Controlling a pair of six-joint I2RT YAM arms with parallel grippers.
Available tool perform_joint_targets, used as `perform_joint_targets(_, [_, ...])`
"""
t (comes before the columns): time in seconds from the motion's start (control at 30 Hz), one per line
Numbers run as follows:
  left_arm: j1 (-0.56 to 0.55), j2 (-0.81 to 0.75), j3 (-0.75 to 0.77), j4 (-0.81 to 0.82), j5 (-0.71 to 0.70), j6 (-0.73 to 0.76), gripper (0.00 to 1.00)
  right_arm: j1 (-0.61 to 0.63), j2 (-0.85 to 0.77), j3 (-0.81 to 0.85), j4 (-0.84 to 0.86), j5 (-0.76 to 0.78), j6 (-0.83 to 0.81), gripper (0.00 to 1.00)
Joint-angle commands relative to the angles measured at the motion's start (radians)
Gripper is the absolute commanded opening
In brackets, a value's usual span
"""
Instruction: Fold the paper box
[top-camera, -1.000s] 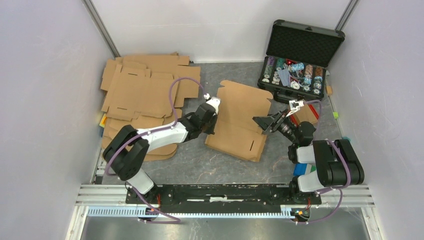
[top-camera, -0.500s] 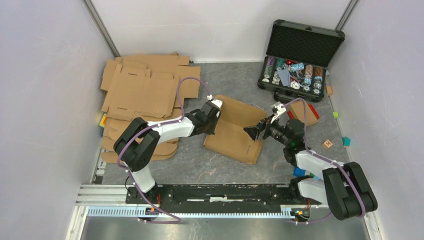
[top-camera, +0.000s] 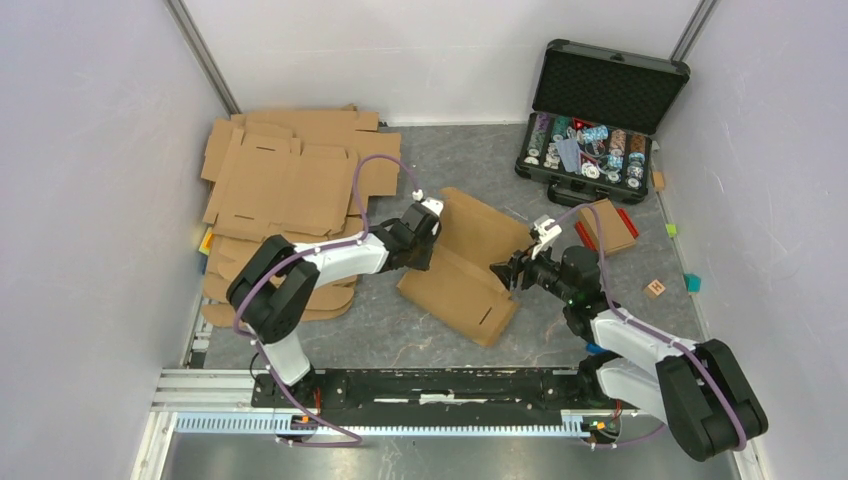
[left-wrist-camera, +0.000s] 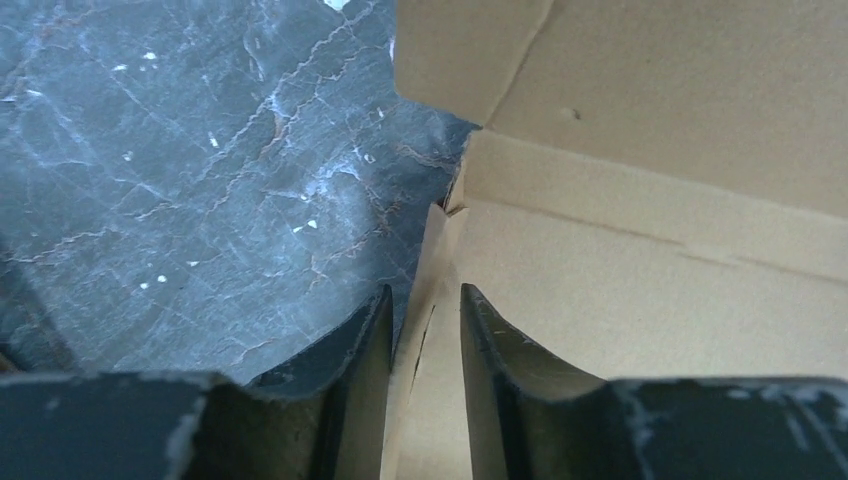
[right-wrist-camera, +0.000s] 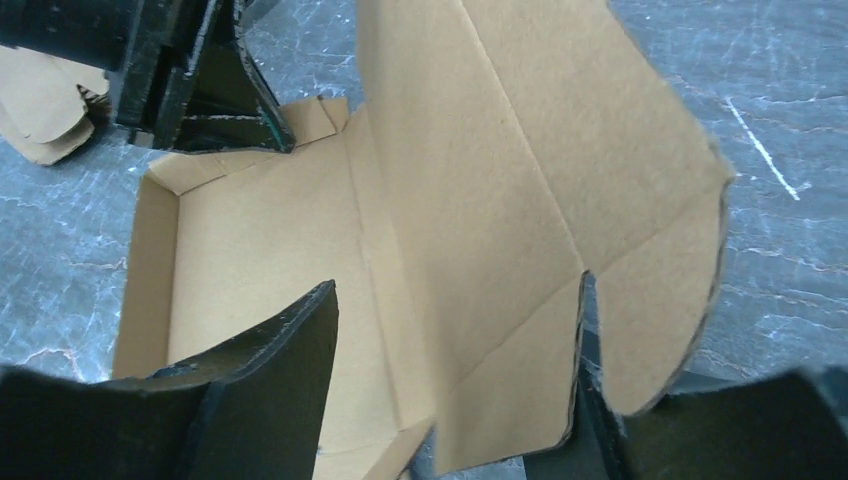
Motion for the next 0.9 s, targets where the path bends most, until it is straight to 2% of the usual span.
perform_joint_targets(0.0, [0.005, -0.097, -0.009, 0.025, -0.047, -0.031, 0.41, 0.016, -0.04, -0.014, 0.022, 0.08, -0.034, 0.62])
perform_joint_targets(0.1, [0.005, -0.152, -0.027, 0.032, -0.065, -0.039, 0.45, 0.024, -0.042, -0.012, 0.02, 0.099, -0.037, 0.53])
perform_joint_targets(0.17, [0.005, -0.18, -0.034, 0.027, -0.061, -0.048, 0.46, 0.032, -0.039, -0.01, 0.027, 0.093, -0.04, 0.4])
perform_joint_targets(0.23, [0.005, -0.205, -0.034, 0.007, -0.059, -0.06, 0.46, 0.038, -0.039, -0.004, 0.022, 0.097, -0.046, 0.33])
perform_joint_targets(0.4, [0.005, -0.314, -0.034, -0.02, -0.038, -0.091, 0.49, 0.054, -0.072, -0.014, 0.025, 0.111, -0.067, 0.29])
perform_joint_targets(0.53, [0.004, -0.425, -0.03, -0.017, 0.018, -0.12, 0.57, 0.073, -0.109, -0.027, 0.034, 0.118, -0.084, 0.27])
perform_joint_targets(0.63, [0.004, -0.489, -0.022, -0.006, 0.043, -0.115, 0.72, 0.09, -0.139, -0.036, 0.041, 0.123, -0.098, 0.26])
perform_joint_targets(0.77, [0.007, -0.516, 0.036, -0.034, -0.029, -0.09, 0.94, 0.124, -0.176, -0.04, 0.041, 0.135, -0.124, 0.26])
perform_joint_targets(0.87, [0.016, -0.492, 0.12, -0.086, 0.016, -0.153, 0.95, 0.157, -0.183, -0.041, 0.04, 0.145, -0.147, 0.26])
